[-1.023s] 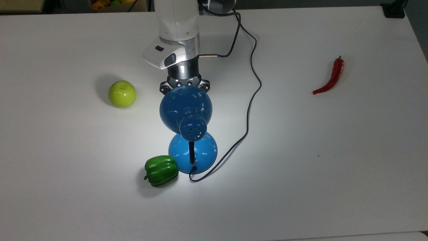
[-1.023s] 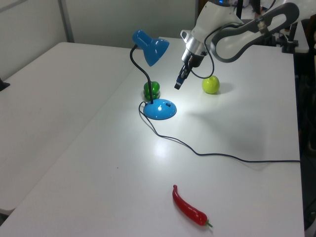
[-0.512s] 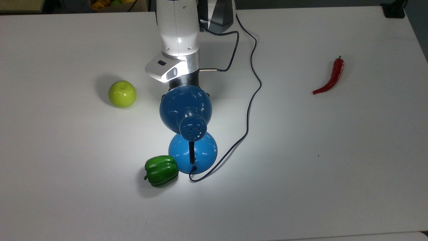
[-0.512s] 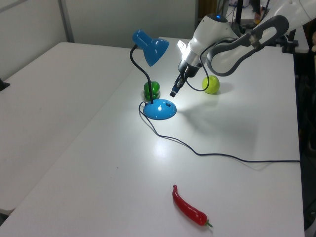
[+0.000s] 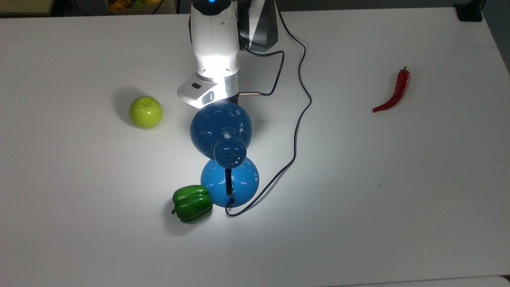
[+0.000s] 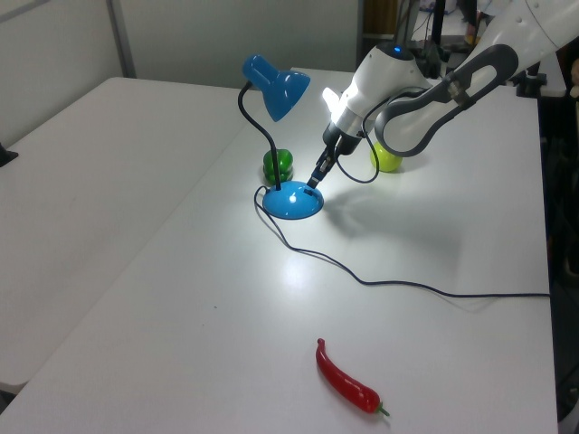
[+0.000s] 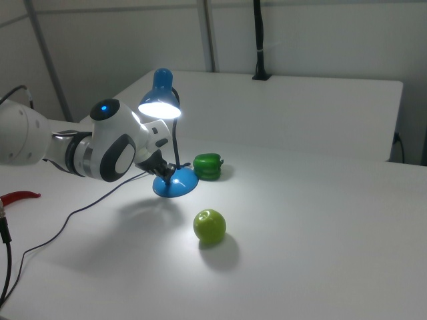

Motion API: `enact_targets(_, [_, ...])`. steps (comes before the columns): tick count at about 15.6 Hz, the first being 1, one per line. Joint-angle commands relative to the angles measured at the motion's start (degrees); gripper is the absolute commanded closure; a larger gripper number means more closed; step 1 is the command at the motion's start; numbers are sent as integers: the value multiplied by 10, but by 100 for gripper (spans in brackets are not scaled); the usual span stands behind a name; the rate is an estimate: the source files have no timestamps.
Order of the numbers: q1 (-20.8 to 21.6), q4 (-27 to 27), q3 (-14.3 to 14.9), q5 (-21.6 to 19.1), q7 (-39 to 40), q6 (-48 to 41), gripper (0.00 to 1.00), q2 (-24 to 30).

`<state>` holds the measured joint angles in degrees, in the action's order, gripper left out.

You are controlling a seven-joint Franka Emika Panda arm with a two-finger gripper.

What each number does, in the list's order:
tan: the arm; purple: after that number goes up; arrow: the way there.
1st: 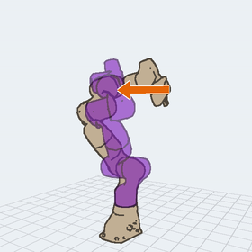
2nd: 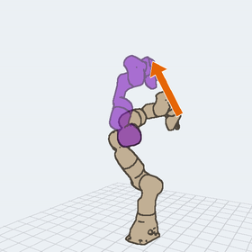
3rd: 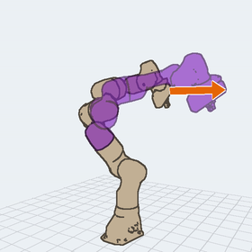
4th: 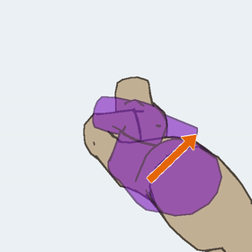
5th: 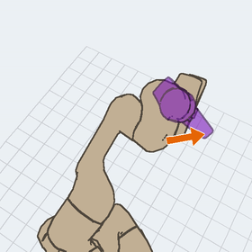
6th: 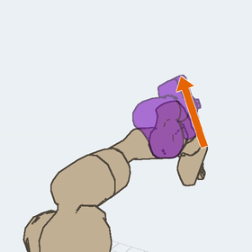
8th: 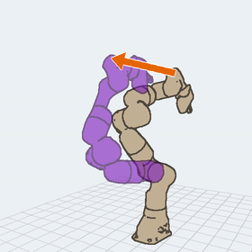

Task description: Turn off lamp

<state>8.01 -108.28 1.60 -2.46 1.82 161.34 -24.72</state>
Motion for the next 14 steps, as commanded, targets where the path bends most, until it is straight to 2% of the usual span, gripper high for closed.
enact_targets(1, [8,-11,3,5,-8,20,100,-2])
enact_targets(9, [8,-14,4,15,-8,20,100,-12])
enact_targets(14, [8,-38,4,23,-4,15,100,-4])
